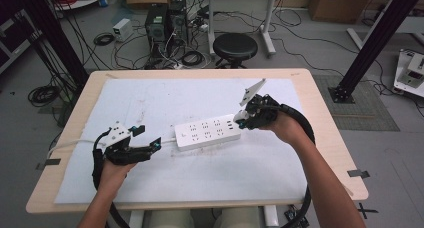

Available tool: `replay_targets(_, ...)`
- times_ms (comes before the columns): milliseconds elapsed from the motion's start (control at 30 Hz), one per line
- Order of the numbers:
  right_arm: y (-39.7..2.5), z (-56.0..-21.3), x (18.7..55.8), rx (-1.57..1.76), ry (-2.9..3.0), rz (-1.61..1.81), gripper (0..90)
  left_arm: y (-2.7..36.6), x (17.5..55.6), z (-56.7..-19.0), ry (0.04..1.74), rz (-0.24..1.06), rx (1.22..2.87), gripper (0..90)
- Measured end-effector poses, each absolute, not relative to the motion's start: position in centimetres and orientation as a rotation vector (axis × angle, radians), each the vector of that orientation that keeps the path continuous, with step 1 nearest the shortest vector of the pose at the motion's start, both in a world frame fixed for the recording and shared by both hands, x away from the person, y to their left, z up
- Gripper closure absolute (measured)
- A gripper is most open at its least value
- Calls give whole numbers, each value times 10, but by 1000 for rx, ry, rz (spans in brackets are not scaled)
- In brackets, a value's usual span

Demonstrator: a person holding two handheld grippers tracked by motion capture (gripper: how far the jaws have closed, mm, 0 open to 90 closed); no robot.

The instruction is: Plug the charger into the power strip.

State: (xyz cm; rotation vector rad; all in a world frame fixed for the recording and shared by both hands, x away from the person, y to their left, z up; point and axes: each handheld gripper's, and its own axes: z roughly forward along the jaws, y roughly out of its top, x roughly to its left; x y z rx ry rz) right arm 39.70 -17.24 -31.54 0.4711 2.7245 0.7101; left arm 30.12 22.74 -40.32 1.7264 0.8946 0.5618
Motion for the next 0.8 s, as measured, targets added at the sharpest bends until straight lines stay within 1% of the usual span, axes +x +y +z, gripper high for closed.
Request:
replay_targets(300,-156,-319,417,389,2787,685,631,229,303,-406,895,554,1723,234)
replay_targets(533,-144,-322,428,214,2801,654,631,232,305,-408,903,548,1724,234)
replay_targets(800,-133,-326,441,181,2825,608,631,232,306,-412,911,536,1723,234)
